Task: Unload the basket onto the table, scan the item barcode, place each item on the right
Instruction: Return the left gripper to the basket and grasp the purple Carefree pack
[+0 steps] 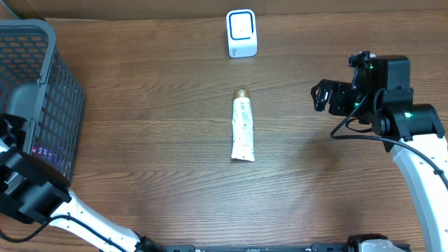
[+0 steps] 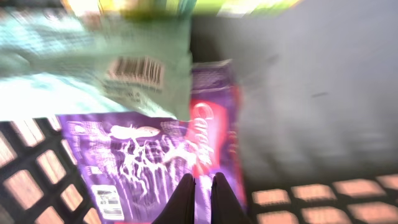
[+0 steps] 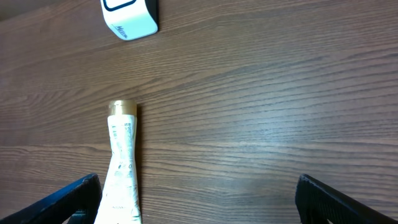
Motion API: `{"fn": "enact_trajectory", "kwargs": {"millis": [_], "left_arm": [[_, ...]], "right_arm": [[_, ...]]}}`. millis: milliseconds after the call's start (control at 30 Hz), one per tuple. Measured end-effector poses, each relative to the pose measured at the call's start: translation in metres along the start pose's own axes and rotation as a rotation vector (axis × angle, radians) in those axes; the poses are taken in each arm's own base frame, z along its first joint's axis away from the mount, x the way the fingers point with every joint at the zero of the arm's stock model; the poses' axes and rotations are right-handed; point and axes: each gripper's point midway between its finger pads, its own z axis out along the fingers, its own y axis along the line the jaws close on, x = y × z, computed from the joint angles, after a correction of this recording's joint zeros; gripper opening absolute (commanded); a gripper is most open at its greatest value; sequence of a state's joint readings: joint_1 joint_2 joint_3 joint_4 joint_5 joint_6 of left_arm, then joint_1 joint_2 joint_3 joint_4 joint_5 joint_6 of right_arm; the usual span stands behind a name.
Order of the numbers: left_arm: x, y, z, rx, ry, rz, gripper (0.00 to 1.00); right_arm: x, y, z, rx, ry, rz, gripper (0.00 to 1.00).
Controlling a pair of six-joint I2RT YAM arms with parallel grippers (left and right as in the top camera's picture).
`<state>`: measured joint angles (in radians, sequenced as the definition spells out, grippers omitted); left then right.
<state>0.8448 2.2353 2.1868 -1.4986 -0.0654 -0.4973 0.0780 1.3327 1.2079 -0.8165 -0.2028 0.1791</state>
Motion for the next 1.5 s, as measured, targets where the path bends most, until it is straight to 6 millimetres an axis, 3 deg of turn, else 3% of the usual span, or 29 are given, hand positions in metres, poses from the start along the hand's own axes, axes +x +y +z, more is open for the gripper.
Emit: {"fn": "enact_trajectory", "kwargs": {"millis": [200,233,267,300,367,433,567,767,933,1167,1367,1400,1433,1467,1500], "left_arm": [[-0.02,-0.009,-0.088,0.138,-0.203,-0.006,0.05],[-0.021,-0.009,-0.103,0.157,-0.237,-0.007,0.21],[-0.02,-0.007,-0.117,0.173,-0.27,-0.002,0.49],[-0.018,-0.005,-0.131,0.189,-0.297,-0.007,0.67],[-0.011,0.0,-0.15,0.204,-0.33,-0.002,0.86],[-0.003,0.005,-0.157,0.2,-0.327,-0.002,0.89],[0.004,0.007,-0.131,0.156,-0.245,0.003,0.86],[0.015,0.007,-0.047,0.057,-0.057,0.01,0.88],[0.029,0.011,0.004,0.006,0.031,0.004,0.88],[0.036,0.014,0.047,-0.017,0.052,0.002,0.9],[0.034,0.018,0.065,-0.035,0.007,-0.001,0.89],[0.033,0.018,0.067,-0.036,-0.006,-0.001,0.82],[0.033,0.019,0.068,-0.042,-0.019,-0.005,0.64],[0.034,0.021,0.069,-0.05,-0.027,-0.006,0.31],[0.034,0.023,0.07,-0.059,-0.036,-0.006,0.1]], "right_arm": [[0.0,0.0,0.0,0.0,0.0,0.0,1.0],[0.0,0.0,0.0,0.0,0.0,0.0,1.0],[0.0,0.0,0.0,0.0,0.001,0.0,1.0],[0.0,0.0,0.0,0.0,0.001,0.0,1.0],[0.0,0.0,0.0,0.0,0.0,-0.001,1.0],[0.0,0.0,0.0,0.0,0.0,0.0,1.0],[0.0,0.0,0.0,0.0,0.0,0.0,1.0],[0.0,0.0,0.0,0.0,0.0,0.0,1.0],[0.0,0.0,0.0,0.0,0.0,0.0,1.0],[0.0,0.0,0.0,0.0,0.001,0.0,1.0],[0.0,0.0,0.0,0.0,0.0,0.0,1.0],[0.0,0.0,0.0,0.0,0.0,0.0,1.0],[0.0,0.0,0.0,0.0,0.0,0.0,1.0],[0.0,0.0,0.0,0.0,0.0,0.0,1.0],[0.0,0.0,0.0,0.001,0.001,0.0,1.0]]}}
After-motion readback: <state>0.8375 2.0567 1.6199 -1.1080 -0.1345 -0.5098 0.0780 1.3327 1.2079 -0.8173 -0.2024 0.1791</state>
